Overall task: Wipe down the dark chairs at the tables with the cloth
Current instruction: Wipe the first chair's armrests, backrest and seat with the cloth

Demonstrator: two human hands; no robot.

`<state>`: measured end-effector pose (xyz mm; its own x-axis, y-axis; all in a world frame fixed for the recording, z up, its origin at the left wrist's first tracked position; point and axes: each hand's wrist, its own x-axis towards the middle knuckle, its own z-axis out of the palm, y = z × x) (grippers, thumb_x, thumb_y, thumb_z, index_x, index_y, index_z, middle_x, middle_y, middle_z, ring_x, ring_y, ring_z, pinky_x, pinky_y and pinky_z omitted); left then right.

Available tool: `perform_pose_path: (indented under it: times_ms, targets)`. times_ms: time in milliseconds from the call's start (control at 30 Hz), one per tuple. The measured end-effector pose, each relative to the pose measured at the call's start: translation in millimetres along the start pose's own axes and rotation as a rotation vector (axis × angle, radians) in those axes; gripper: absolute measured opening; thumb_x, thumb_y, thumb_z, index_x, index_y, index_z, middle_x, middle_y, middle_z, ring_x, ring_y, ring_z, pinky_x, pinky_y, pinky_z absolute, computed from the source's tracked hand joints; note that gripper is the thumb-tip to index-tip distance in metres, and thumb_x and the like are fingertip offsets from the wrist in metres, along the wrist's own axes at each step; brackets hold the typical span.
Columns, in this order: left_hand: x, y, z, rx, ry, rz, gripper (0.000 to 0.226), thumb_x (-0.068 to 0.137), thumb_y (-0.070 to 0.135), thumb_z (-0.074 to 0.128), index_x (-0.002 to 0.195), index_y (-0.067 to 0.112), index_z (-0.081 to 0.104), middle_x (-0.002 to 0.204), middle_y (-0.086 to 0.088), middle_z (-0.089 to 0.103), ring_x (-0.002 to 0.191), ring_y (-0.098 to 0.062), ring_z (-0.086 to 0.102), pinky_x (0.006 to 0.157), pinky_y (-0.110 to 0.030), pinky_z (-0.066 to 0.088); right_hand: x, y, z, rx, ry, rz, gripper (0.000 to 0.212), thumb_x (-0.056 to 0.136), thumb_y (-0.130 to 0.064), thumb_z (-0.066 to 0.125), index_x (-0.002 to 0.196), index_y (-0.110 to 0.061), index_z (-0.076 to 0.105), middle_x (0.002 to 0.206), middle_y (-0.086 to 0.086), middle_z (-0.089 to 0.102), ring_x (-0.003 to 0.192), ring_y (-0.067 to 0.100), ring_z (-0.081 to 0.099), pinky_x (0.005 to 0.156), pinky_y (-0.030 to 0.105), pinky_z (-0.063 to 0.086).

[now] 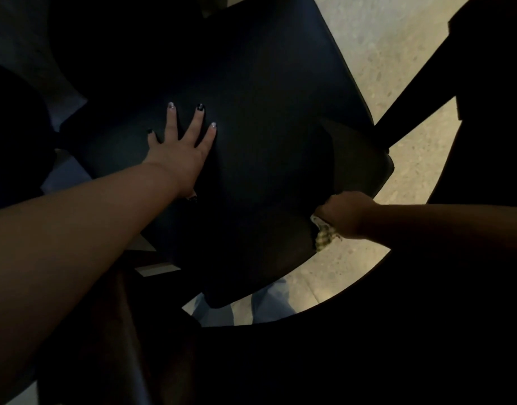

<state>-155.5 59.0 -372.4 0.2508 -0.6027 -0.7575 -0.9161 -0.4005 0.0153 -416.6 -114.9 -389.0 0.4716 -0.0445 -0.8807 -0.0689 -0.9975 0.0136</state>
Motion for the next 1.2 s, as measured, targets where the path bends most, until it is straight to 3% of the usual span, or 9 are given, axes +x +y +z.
perform_pose_path:
  times_ms: [167,300,433,567,767,833,900,1033,1200]
  targets:
    - [2.1,0.0,1.2,-0.005,0.001,0.005,0.131,0.074,0.039,0.081,0.150,0.021,-0.023,0.151,-0.006,-0.041,0.138,-0.048,-0.029,0.112,-0.067,0.017,3.4,6.8,7.2,-0.152,0.093,-0.003,0.027,0.093,-0.022,0.055,0.120,-0.023,0.058,0.102,0.000,0.067,0.090,0.019,0.065,0.062,0.026,0.039]
    - [2.0,-1.2,2.4,-0.024,0.015,0.013,0.131,0.073,0.038,0.082,0.150,0.022,-0.023,0.152,-0.006,-0.041,0.138,-0.048,-0.030,0.112,-0.068,0.016,5.3,19.0,2.9,-0.113,0.164,0.130,0.024,0.094,-0.031,0.053,0.115,-0.022,0.058,0.098,0.000,0.064,0.083,0.017,0.063,0.060,0.025,0.040]
    - [1.1,0.1,3.1,-0.031,0.018,0.003,0.130,0.074,0.037,0.081,0.150,0.022,-0.023,0.151,-0.006,-0.042,0.138,-0.048,-0.030,0.112,-0.068,0.015,5.6,51.1,-18.8,0.170,0.474,0.369,0.035,0.085,-0.030,0.064,0.113,-0.014,0.050,0.106,0.011,0.057,0.083,0.032,0.062,0.062,0.035,0.046]
    - [-0.5,-1.4,2.0,-0.062,0.023,0.025,0.131,0.074,0.041,0.080,0.149,0.024,-0.025,0.151,-0.005,-0.043,0.139,-0.046,-0.031,0.114,-0.065,0.015,28.2,69.7,-57.0,0.754,0.787,0.567,0.039,0.086,-0.025,0.059,0.118,-0.009,0.044,0.122,0.019,0.044,0.096,0.040,0.056,0.077,0.040,0.043]
    - [-5.8,-34.7,5.3,-0.453,0.126,0.031,0.137,0.066,0.041,0.086,0.150,0.032,-0.021,0.153,-0.013,-0.037,0.143,-0.026,-0.028,0.121,-0.048,0.008,55.7,15.7,-67.7,0.974,0.943,0.863,0.055,0.093,-0.023,0.050,0.142,-0.014,0.030,0.125,0.016,0.041,0.098,0.035,0.056,0.080,0.037,0.042]
    - [-7.5,-50.5,4.1,-0.491,0.173,-0.060,0.141,0.061,0.048,0.088,0.150,0.034,-0.020,0.156,-0.012,-0.033,0.144,-0.028,-0.026,0.119,-0.054,0.008,57.4,-12.0,-74.7,1.056,0.935,0.779,0.059,0.090,-0.023,0.055,0.142,-0.014,0.030,0.124,0.013,0.042,0.099,0.029,0.056,0.083,0.037,0.042]
    - [-9.8,-62.7,3.8,-0.500,0.132,-0.173,0.146,0.052,0.061,0.086,0.147,0.041,-0.025,0.155,-0.005,-0.035,0.144,-0.032,-0.027,0.113,-0.065,0.008,55.9,-45.1,-78.7,1.019,0.897,0.500,0.054,0.088,-0.023,0.057,0.137,-0.015,0.036,0.123,0.010,0.042,0.097,0.027,0.058,0.082,0.041,0.048]
    - [-11.1,-59.1,6.5,-0.490,0.011,-0.224,0.158,0.041,0.074,0.081,0.138,0.042,-0.039,0.145,-0.001,-0.050,0.137,-0.036,-0.039,0.106,-0.075,0.008,48.9,-61.7,-82.5,0.532,0.790,-0.101,0.052,0.090,-0.028,0.057,0.137,-0.017,0.040,0.125,0.011,0.043,0.092,0.023,0.057,0.067,0.030,0.051]
    - [-5.1,-50.8,10.1,-0.475,-0.001,-0.281,0.162,0.037,0.081,0.076,0.130,0.039,-0.049,0.135,-0.003,-0.060,0.130,-0.037,-0.047,0.102,-0.078,0.000,67.9,11.3,-105.7,0.029,0.784,-0.184,0.049,0.089,-0.025,0.057,0.135,-0.011,0.048,0.119,0.019,0.052,0.096,0.033,0.055,0.075,0.041,0.051]
